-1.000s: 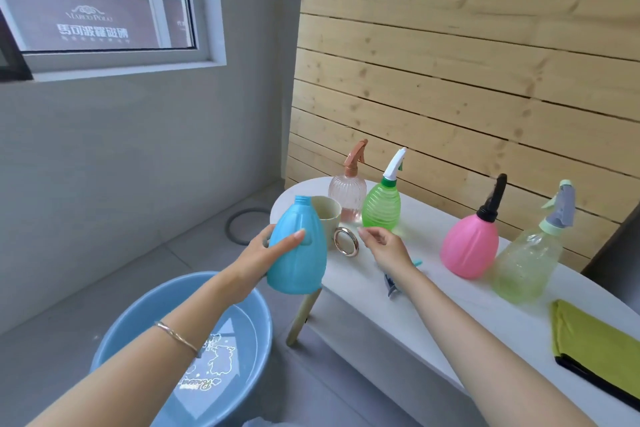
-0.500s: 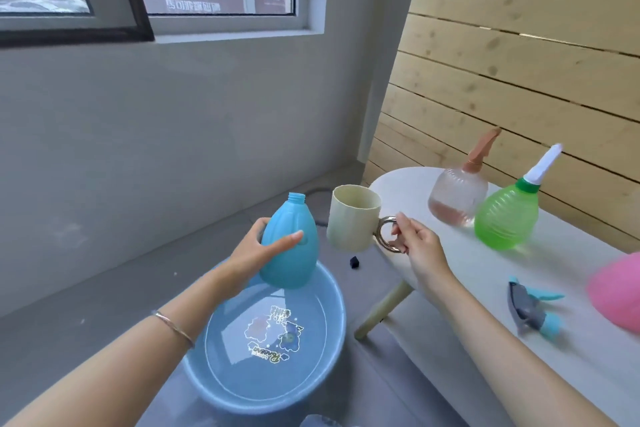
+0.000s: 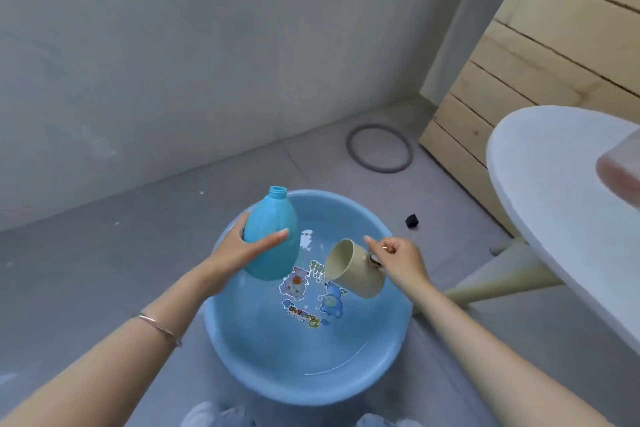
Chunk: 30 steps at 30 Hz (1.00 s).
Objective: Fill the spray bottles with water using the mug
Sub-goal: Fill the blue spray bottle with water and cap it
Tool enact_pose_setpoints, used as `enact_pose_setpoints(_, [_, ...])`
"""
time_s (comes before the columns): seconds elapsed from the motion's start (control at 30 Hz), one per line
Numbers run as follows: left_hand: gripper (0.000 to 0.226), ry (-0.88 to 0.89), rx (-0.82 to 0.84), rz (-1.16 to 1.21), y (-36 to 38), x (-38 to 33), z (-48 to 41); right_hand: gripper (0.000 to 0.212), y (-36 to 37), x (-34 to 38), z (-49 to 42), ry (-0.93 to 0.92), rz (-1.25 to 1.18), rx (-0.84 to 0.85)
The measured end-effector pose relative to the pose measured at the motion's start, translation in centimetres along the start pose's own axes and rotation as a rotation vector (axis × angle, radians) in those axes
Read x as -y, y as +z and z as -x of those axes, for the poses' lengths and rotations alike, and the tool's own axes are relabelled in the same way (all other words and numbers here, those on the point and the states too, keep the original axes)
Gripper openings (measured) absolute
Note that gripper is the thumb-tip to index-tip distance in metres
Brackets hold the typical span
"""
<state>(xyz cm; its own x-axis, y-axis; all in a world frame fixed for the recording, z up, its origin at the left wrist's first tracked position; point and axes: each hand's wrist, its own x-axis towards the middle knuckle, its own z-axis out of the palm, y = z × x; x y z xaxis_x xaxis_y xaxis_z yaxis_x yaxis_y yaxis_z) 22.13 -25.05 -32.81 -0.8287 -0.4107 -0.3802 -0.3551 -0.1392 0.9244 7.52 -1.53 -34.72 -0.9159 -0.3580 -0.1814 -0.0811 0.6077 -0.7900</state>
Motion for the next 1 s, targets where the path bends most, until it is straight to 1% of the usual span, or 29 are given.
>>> enact_pose_setpoints(0.1, [0.079, -0.005, -0.038, 0.029, -0.3, 2.6, -1.9, 0.051, 2.8, -2.3, -1.4, 0.001, 0.155, 0.013])
enact_pose_setpoints(0.17, [0.082, -0.025, -0.073, 0.043, -0.4, 4.6, -3.0, 0.048, 4.4, -3.5, -2.5, -0.009, 0.227, 0.003])
enact_pose_setpoints(0.33, [0.081, -0.056, -0.134, 0.053, -0.6, 8.1, -4.2, 0.047, 6.7, -5.0, -3.4, -0.05, 0.357, 0.022])
enact_pose_setpoints(0.53, [0.088, -0.06, -0.15, 0.056, -0.5, 10.2, -5.2, 0.044, 8.4, -6.4, -4.1, -0.068, 0.373, 0.018])
enact_pose_setpoints(0.67, [0.084, -0.064, -0.157, 0.064, -0.8, 10.6, -5.1, 0.046, 9.7, -6.1, -4.1, -0.113, 0.386, 0.031])
enact_pose_setpoints(0.83, [0.086, -0.05, -0.165, 0.083, -0.9, 10.8, -5.0, 0.049, 11.9, -4.9, -3.5, -0.205, 0.45, 0.122])
enact_pose_setpoints(0.93, [0.086, -0.037, -0.163, 0.101, -0.9, 10.7, -4.8, 0.051, 13.0, -4.2, -3.0, -0.237, 0.394, 0.146])
enact_pose_setpoints(1.0, [0.085, -0.029, -0.165, 0.125, -1.0, 10.4, -4.7, 0.051, 13.3, -4.2, -2.9, -0.189, 0.283, 0.14])
